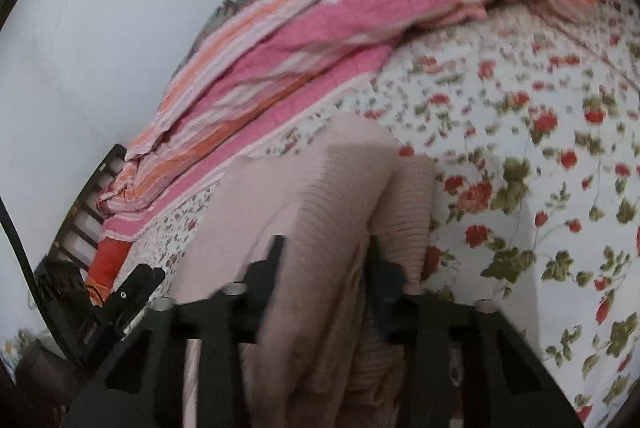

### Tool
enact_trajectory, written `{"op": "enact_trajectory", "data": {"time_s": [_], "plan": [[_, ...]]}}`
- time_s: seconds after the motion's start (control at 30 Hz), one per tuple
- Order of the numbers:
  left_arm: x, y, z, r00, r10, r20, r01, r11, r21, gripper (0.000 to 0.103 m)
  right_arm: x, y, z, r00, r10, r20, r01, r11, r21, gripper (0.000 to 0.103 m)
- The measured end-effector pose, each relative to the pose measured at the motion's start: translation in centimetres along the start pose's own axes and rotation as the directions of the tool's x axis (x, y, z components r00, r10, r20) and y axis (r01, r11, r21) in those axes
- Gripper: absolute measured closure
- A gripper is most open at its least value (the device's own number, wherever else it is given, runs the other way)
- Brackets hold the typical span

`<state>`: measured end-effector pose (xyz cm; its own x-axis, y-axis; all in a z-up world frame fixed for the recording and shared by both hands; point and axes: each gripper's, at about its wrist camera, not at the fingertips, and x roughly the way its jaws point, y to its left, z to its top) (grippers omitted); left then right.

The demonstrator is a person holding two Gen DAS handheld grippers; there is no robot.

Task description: Fold small clothes

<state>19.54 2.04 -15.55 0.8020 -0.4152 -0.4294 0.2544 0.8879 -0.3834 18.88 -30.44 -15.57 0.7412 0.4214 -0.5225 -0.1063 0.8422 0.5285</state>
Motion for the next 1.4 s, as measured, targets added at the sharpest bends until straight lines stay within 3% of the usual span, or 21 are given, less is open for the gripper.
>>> {"op": "enact_trajectory", "data": {"time_s": [0.07,0.13,0.2,0.27,0.3,0.33,0.4,0.53,0.67,0.8,0.97,1.0,1.07,1.2,1.4], "plan": [[-0.2,0.1,0.0,1.0,0.001,0.002,-0.001,1.0,0.007,0.021,-2.4,0.6,-0.7,0.994,0.042,0.101,-0.038,0.998,-0.04,0.08],[-0.4,0.3,-0.1,1.0,-0.01,-0.003,0.01,1.0,-0.003,0.021,-3.7,0.6,-1.5,0.989,0.01,0.15,0.0,0.998,-0.061,0.081],[-0.4,0.5,-0.2,1.0,-0.017,-0.012,0.017,1.0,-0.011,0.021,-2.6,-0.1,-2.1,0.991,-0.081,0.105,0.086,0.996,-0.038,0.08],[-0.4,0.7,-0.3,1.0,-0.021,-0.02,0.02,1.0,-0.016,0.021,-1.5,-1.2,-2.3,0.993,-0.099,0.058,0.098,0.995,0.015,0.075],[-0.4,0.7,-0.3,1.0,-0.013,-0.021,0.013,1.0,-0.016,0.021,-1.7,-1.4,-2.3,0.994,-0.092,0.056,0.091,0.995,0.028,0.066],[-0.5,0.8,-0.3,1.0,-0.007,-0.018,0.007,1.0,-0.015,0.021,-2.0,-1.5,-2.2,0.995,-0.093,0.046,0.091,0.995,0.033,0.048],[-0.7,0.9,-0.3,1.0,-0.007,-0.014,0.007,1.0,-0.018,0.021,-2.3,-1.7,-2.2,0.995,-0.094,0.023,0.093,0.995,0.036,0.035],[-0.9,1.5,0.1,1.0,-0.013,-0.006,0.013,0.999,-0.039,0.021,-1.2,-2.1,-2.2,0.995,-0.019,-0.1,0.026,0.997,0.076,0.022],[-1.3,2.2,0.8,1.0,-0.028,0.007,0.028,0.997,-0.067,0.021,0.7,-1.7,-1.7,0.981,-0.023,-0.193,0.024,1.0,0.003,0.014],[-1.8,3.1,1.4,0.999,-0.034,0.027,0.036,0.995,-0.09,0.021,2.4,-1.8,-1.1,0.97,-0.009,-0.245,0.009,1.0,-0.001,0.007],[-2.2,4.2,1.7,0.998,-0.048,0.033,0.052,0.989,-0.137,0.021,2.9,-1.5,-1.3,0.965,-0.012,-0.262,0.002,0.999,-0.041,0.008],[-2.2,4.5,1.7,0.998,-0.054,0.034,0.059,0.987,-0.15,0.021,2.9,-1.4,-1.2,0.964,-0.008,-0.264,-0.002,0.999,-0.038,0.012],[-2.4,4.7,1.7,0.998,-0.058,0.038,0.064,0.985,-0.163,0.021,2.9,-1.5,-1.2,0.953,0.074,-0.293,-0.075,0.997,0.008,0.037],[-2.8,4.9,1.7,0.997,-0.059,0.046,0.066,0.984,-0.168,0.021,2.5,-1.8,-0.8,0.95,0.093,-0.297,-0.075,0.995,0.069,0.056],[-3.6,5.7,1.8,0.996,-0.063,0.056,0.072,0.98,-0.184,0.021,0.9,0.9,0.2,0.966,0.045,-0.254,-0.034,0.998,0.049,0.063]]}}
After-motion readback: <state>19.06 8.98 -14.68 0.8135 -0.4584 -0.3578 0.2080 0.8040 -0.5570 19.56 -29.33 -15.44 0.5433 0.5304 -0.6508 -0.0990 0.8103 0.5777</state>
